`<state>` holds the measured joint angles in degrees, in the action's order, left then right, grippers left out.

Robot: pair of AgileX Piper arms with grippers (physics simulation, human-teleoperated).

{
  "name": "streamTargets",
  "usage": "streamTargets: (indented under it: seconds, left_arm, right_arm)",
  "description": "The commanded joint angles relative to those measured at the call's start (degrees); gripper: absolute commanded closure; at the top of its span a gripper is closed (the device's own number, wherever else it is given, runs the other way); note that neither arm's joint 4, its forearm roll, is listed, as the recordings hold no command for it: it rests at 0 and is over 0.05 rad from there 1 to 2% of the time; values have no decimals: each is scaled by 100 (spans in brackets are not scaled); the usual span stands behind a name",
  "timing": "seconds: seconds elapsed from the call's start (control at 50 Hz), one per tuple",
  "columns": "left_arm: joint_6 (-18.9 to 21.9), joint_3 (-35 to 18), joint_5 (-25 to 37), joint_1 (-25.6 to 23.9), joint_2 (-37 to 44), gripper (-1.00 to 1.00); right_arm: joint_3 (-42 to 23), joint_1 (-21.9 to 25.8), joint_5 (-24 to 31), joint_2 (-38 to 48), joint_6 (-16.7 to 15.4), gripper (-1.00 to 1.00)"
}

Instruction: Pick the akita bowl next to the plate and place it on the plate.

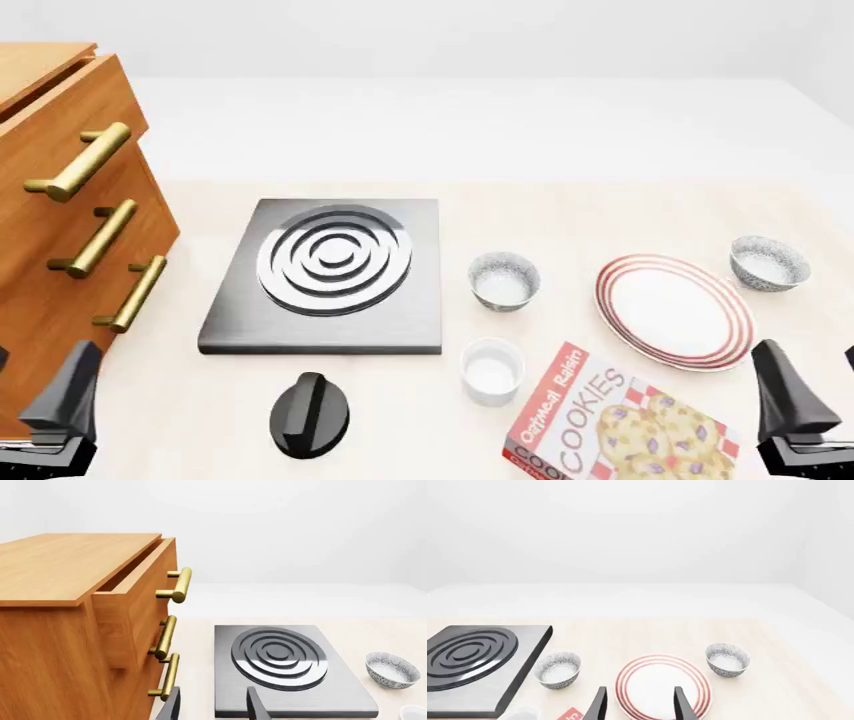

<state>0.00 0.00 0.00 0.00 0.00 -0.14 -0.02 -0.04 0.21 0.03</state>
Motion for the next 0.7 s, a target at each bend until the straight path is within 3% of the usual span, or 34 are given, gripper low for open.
streamTargets:
  seconds: [0.02,0.12,0.14,0.16,0.7]
  left_arm:
    - [0,0,0,0,0,-100]
    - [0,0,0,0,0,-100]
    - [0,0,0,0,0,-100]
    - [0,0,0,0,0,-100]
    - [0,0,0,0,0,-100]
  right_arm:
    - [-14,5,6,44,-2,-100]
    - [-55,9,-82,197,-15,-100]
    - [-678,-25,-397,1007,18,-100]
    - [-691,-26,-450,1073,15,-100]
    - [-1266,120,-773,1860,-84,-100]
